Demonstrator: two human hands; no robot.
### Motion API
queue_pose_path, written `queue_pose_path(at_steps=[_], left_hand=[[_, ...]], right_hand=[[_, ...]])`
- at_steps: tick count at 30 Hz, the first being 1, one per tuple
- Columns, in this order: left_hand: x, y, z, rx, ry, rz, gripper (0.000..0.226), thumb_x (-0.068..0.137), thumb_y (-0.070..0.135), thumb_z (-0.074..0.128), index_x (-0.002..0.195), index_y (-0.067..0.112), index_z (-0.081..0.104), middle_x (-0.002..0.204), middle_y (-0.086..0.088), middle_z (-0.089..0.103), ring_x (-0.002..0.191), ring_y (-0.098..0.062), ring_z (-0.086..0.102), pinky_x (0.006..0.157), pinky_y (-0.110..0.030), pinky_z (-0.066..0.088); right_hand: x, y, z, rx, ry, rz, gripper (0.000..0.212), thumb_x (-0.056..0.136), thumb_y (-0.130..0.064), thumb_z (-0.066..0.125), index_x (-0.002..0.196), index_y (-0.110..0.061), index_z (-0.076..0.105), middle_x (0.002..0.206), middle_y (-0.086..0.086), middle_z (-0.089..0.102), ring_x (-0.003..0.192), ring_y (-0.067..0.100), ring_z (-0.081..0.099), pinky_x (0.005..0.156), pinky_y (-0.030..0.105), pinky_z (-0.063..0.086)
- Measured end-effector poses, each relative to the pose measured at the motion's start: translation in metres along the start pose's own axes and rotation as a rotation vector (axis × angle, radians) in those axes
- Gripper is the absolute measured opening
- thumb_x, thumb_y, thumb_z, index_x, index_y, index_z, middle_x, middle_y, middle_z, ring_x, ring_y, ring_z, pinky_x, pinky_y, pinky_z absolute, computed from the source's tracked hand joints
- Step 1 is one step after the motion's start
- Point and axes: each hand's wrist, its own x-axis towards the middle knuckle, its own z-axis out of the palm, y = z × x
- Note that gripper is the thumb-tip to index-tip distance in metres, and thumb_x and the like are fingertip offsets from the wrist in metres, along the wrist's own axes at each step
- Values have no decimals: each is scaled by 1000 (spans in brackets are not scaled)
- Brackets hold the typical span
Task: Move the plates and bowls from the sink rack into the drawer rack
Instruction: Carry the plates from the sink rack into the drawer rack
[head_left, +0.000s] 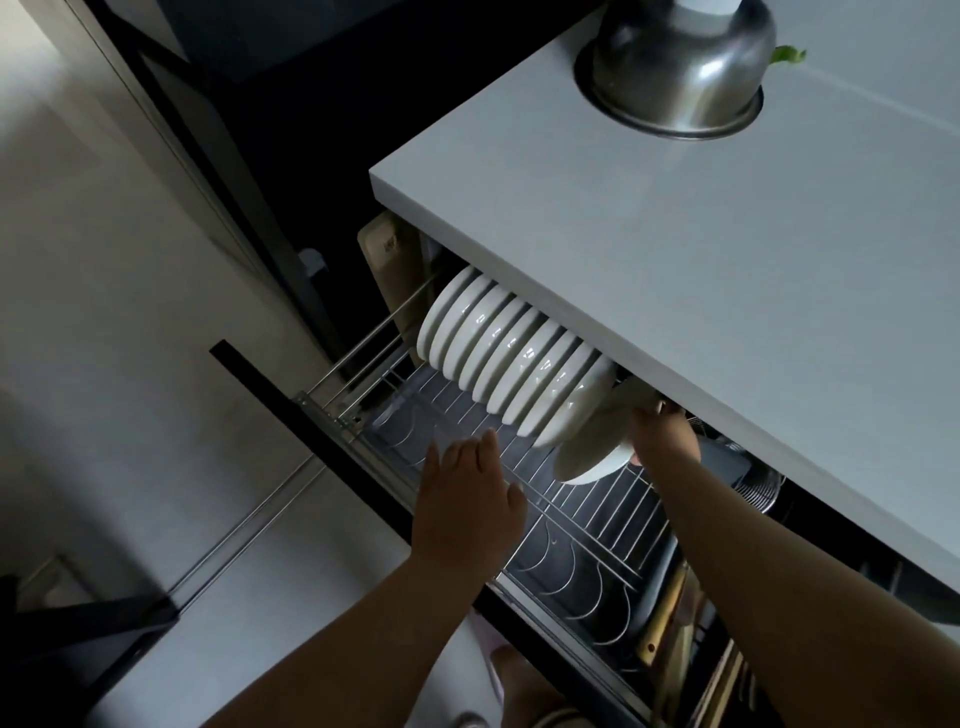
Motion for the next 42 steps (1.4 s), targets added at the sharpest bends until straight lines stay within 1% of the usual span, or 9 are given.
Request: queue_pose_path(at_steps=[12, 16, 25, 29, 32, 34, 37, 40, 42], left_hand=[[-1, 0, -1, -12, -12, -23, 67, 96, 43, 39, 150, 10, 19, 139, -7, 51, 134, -19, 41, 121, -37, 3], [-3, -1, -1, -34, 3, -22, 68, 94, 42, 43, 149, 9, 22, 134, -7, 56, 129, -19, 46, 120, -35, 8], [-4, 1, -2, -41, 33, -43, 66, 92, 39, 46, 147, 7, 28, 126, -9, 61, 122, -23, 52, 117, -37, 21], [-6, 4, -7, -70, 45, -48, 63, 93, 38, 45, 146, 9, 29, 123, -7, 62, 118, -22, 52, 109, -34, 33], [-7, 3, -9, -119, 57, -34, 58, 93, 35, 44, 145, 12, 33, 118, -7, 65, 108, -19, 58, 94, -31, 46], [-8, 3, -10, -150, 43, -17, 58, 90, 34, 41, 143, 11, 36, 117, -11, 66, 104, -22, 61, 86, -34, 50], [-18, 7, -16, -216, 25, -5, 59, 89, 31, 45, 143, 9, 37, 126, -14, 61, 113, -27, 58, 90, -38, 48], [-37, 20, -25, -203, 38, 33, 55, 95, 30, 50, 145, 12, 34, 132, -10, 57, 117, -25, 55, 94, -39, 47], [-53, 31, -28, -185, 40, 67, 54, 95, 32, 50, 144, 16, 35, 133, -5, 57, 116, -22, 55, 95, -36, 46]], right_hand=[[17, -31, 15, -410, -83, -164, 42, 101, -23, 30, 119, 5, 56, 123, 22, 58, 114, 36, 53, 91, 38, 42], [20, -39, 19, -457, -117, -177, 43, 102, -20, 28, 123, 7, 53, 127, 23, 56, 118, 37, 51, 95, 38, 40], [17, -39, 21, -340, -70, -153, 41, 101, -19, 33, 127, 7, 49, 131, 24, 53, 121, 37, 49, 97, 37, 40], [3, -29, 21, -207, -22, -123, 48, 98, -27, 40, 138, 0, 37, 137, 23, 46, 124, 38, 45, 99, 41, 39], [-23, -14, 16, -150, -17, -131, 56, 97, -36, 43, 141, -4, 30, 134, 22, 47, 117, 38, 51, 85, 36, 43], [-42, -1, 10, -132, -43, -202, 61, 97, -43, 43, 143, -7, 28, 134, 18, 49, 116, 34, 53, 85, 35, 43], [-71, 18, -7, -58, -50, -316, 61, 94, -50, 44, 143, -16, 33, 113, 8, 59, 97, 25, 61, 78, 33, 46], [-105, 35, -36, -24, -32, -395, 49, 94, -47, 47, 134, -19, 42, 106, 3, 64, 86, 21, 63, 68, 29, 49], [-130, 49, -56, 0, -9, -423, 40, 95, -42, 49, 128, -19, 49, 101, 1, 65, 77, 16, 62, 59, 23, 44]])
